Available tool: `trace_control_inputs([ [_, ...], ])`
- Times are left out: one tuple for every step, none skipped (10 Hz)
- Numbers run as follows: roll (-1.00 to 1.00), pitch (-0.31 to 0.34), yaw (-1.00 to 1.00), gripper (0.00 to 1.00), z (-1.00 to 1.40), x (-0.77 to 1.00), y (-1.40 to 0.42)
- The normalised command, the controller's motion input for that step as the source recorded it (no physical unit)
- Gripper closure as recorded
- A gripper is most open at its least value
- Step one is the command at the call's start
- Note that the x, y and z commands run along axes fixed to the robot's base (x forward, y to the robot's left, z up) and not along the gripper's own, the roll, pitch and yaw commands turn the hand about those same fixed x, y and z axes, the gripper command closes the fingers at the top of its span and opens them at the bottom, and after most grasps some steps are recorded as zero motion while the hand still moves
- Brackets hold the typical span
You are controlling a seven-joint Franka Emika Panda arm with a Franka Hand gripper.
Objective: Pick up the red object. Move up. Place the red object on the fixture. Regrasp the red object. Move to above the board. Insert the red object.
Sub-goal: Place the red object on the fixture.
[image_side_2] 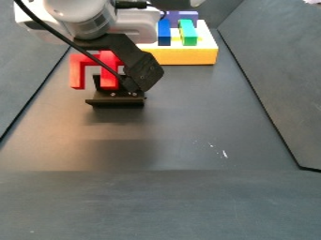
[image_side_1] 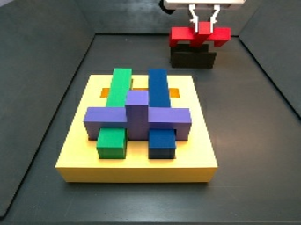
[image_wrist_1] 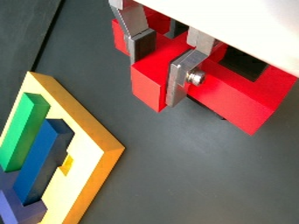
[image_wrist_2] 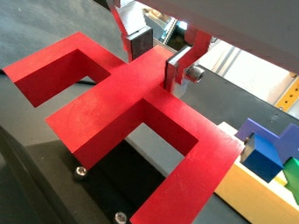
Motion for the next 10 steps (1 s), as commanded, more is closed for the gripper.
trace_control_inputs([
  [-0.21,-0.037,-0.08,1.00,-0.11,0.00,0.07],
  [-0.56,-0.166,-0.04,1.00,-0.04,0.00,0.11],
  [-0.81,-0.311,0.00,1.00,-0.05,0.01,0.13],
  [-0.62,-0.203,0.00,1.00,-0.05,0.15,0.12],
  [-0.15,0.000,-0.02,1.00,0.00,0.09,0.10],
  [0.00,0.114,-0.04,1.00,-0.02,0.06,0.05],
  [0.00,0.237,-0.03,1.00,-0.05,0.12,0.03],
  [0.00,0.251,-0.03,1.00,-0.07,0.11,0.05],
  [0.07,0.200,-0.03,1.00,-0.14,0.05,0.06],
  [0.12,0.154,-0.05,1.00,-0.27,0.05,0.05],
])
